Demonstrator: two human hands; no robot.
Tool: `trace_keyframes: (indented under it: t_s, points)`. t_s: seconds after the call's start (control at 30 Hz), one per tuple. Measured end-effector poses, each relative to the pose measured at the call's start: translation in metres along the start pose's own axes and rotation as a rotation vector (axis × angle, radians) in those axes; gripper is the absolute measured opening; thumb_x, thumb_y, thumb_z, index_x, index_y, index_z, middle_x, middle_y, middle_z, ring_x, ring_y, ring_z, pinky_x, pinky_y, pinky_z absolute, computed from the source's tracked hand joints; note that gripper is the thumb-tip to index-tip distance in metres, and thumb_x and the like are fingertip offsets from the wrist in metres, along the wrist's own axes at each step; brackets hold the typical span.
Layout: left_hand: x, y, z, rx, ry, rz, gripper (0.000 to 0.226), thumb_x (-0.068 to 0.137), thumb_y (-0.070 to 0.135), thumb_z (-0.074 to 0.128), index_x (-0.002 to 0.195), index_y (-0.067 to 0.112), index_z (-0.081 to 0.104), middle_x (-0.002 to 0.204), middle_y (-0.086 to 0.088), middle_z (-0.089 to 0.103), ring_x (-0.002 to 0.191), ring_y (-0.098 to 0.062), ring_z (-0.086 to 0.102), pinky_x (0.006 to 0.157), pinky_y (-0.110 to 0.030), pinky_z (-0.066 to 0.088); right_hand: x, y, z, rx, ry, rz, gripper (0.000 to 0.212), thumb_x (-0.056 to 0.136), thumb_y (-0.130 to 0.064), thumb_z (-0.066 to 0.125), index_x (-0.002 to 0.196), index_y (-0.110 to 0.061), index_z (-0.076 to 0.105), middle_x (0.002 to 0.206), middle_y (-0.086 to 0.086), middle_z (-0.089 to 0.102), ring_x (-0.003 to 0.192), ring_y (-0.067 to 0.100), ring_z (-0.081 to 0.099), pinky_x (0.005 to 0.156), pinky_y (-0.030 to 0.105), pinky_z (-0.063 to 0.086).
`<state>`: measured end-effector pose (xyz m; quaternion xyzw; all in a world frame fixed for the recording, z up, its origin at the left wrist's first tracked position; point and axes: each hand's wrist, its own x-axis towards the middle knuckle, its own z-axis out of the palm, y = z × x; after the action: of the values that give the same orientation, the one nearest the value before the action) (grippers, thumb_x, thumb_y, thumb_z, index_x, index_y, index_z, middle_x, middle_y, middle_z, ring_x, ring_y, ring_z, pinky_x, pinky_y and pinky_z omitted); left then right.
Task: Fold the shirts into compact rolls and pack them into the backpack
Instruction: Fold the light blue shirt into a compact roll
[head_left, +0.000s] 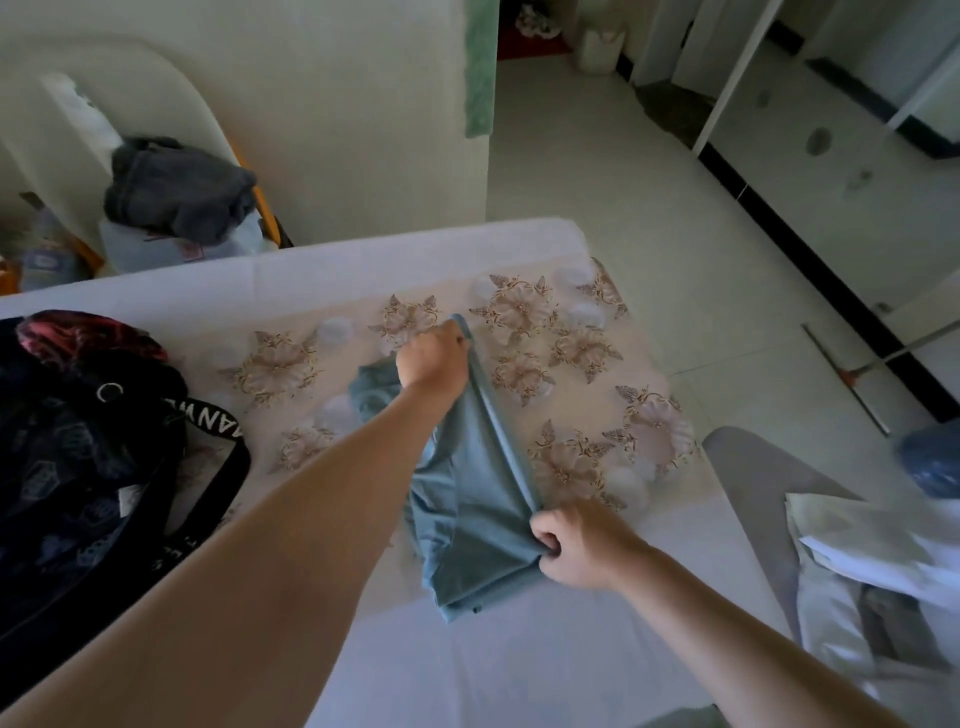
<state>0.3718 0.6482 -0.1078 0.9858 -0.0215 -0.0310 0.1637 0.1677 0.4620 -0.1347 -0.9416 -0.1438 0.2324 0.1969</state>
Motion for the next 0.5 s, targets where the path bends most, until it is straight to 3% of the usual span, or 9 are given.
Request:
trace_keyframes:
  t_s: [0.07,0.13,0.23,0.33,0.4,0.5]
  points:
    - [-0.004,-0.002,0.004,0.033,-0.029,0.007,0.026,0.102,0.035,0.048,0.103,0.015,0.064,0.092,-0.004,0.067,0.084,-0.024,0.062,0.079,-0.04,0.054,-0.006,0.007,0.001,0.048,-0.03,0.098,0.021,0.068,-0.021,0.058,0.061,-0.019,0.039,0.055,-0.004,0.044,0.054,0.013,0.044,0.053,0.03,0.038]
    - [-0.019,-0.005,0.012,0.064,0.048,0.069,0.026,0.1,0.032,0.05,0.119,0.016,0.059,0.116,-0.006,0.061,0.108,-0.027,0.055,0.099,-0.043,0.045,-0.011,0.009,-0.002,0.06,-0.06,0.18,0.016,0.069,-0.022,0.058,0.064,-0.021,0.043,0.06,-0.006,0.05,0.058,0.013,0.049,0.053,0.027,0.036]
    - [-0.066,-0.006,0.019,0.081,0.19,0.207,0.035,0.096,0.024,0.054,0.131,0.018,0.053,0.132,-0.007,0.05,0.12,-0.029,0.045,0.102,-0.044,0.038,-0.016,0.003,-0.008,0.036,-0.01,0.204,0.016,0.067,-0.024,0.057,0.076,-0.027,0.045,0.084,-0.012,0.05,0.08,0.017,0.05,0.066,0.028,0.042]
    - [-0.129,-0.013,0.032,0.074,0.249,0.385,0.03,0.092,0.019,0.058,0.122,0.017,0.06,0.125,-0.007,0.053,0.113,-0.029,0.049,0.098,-0.043,0.041,-0.018,-0.012,-0.003,-0.05,0.204,0.093,0.038,0.072,-0.03,0.055,0.109,-0.028,0.051,0.122,-0.005,0.046,0.116,0.02,0.041,0.101,0.034,0.039]
    - [-0.171,-0.025,0.049,0.058,0.185,0.416,0.032,0.094,0.029,0.054,0.122,0.014,0.058,0.127,-0.006,0.051,0.115,-0.029,0.05,0.102,-0.042,0.039,-0.012,-0.022,0.006,-0.161,0.307,-0.039,0.057,0.077,-0.034,0.048,0.132,-0.02,0.051,0.147,0.005,0.041,0.136,0.025,0.036,0.114,0.042,0.032]
    - [-0.22,-0.046,0.073,0.1,0.036,0.423,0.066,0.089,0.053,0.049,0.139,0.01,0.049,0.149,-0.012,0.041,0.139,-0.033,0.037,0.114,-0.049,0.028,-0.005,-0.027,0.024,-0.288,0.124,-0.08,0.079,0.085,-0.046,0.025,0.158,-0.016,0.021,0.166,0.006,0.011,0.153,0.023,0.014,0.122,0.046,0.019]
